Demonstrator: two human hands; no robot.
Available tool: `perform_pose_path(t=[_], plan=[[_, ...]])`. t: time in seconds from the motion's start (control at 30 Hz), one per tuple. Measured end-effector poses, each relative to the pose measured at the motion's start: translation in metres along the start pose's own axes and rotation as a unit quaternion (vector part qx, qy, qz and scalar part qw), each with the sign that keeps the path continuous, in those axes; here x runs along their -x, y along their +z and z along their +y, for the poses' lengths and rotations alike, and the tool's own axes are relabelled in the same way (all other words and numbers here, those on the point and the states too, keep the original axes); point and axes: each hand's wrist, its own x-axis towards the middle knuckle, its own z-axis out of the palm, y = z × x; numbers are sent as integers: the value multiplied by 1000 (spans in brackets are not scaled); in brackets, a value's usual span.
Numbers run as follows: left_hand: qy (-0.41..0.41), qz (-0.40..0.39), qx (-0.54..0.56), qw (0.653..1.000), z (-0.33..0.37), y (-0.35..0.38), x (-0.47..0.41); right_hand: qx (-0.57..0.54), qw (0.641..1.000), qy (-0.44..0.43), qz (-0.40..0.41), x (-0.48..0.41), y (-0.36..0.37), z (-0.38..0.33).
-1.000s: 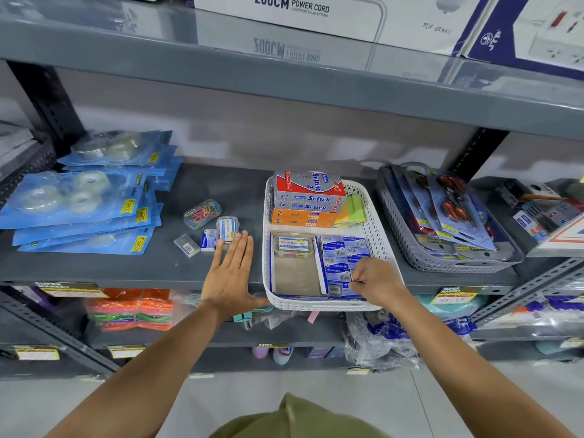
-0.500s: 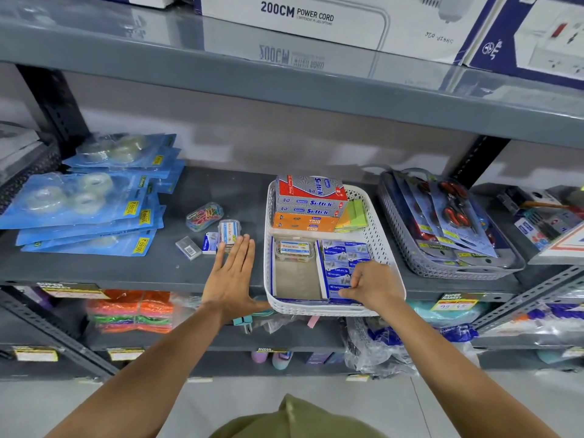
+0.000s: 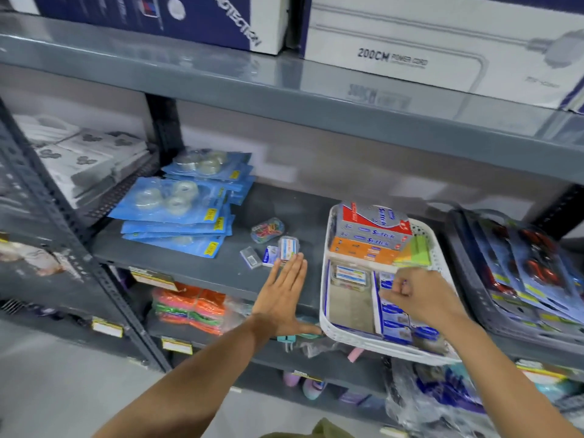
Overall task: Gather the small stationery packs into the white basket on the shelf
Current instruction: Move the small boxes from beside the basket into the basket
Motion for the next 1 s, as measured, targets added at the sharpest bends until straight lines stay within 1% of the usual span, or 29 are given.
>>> perform_pose_path(t=[0.07, 0.13, 0.2, 0.3, 0.37, 0.4, 0.47, 0.53, 0.6, 0.7, 0.77, 1.0], plan=[[-6, 1, -4, 1000, -10, 2, 9, -17, 999, -38, 16, -10, -6, -20], [-26, 20, 0, 999, -28, 1, 21, -21, 995, -91, 38, -26, -8, -47], [-57, 19, 15, 998, -47, -2, 32, -42, 988, -138, 50, -41, -3, -74], [-119, -5, 9, 993, -77, -4, 43, -51, 976, -212, 21, -66, 16, -113], [-150, -21, -15, 988, -96, -7, 46, -25, 963, -268, -9, -83, 35, -140], [-154, -28, -27, 987, -99, -9, 44, -6, 959, -283, -32, -89, 44, -149], [-157, -32, -29, 987, -106, -11, 40, 41, 950, -298, -85, -102, 61, -169], [-158, -32, -20, 987, -108, -10, 37, 98, 939, -309, -115, -110, 73, -179], [-160, -28, -14, 987, -110, -7, 35, 146, 925, -329, -123, -117, 80, -185], [-155, -30, -12, 987, -114, -4, 33, 220, 893, -374, -118, -122, 85, -189], [-153, -30, -9, 988, -115, -4, 33, 261, 880, -382, -108, -124, 89, -192], [-152, -45, -27, 987, -115, -4, 32, 247, 891, -371, -88, -126, 102, -192]])
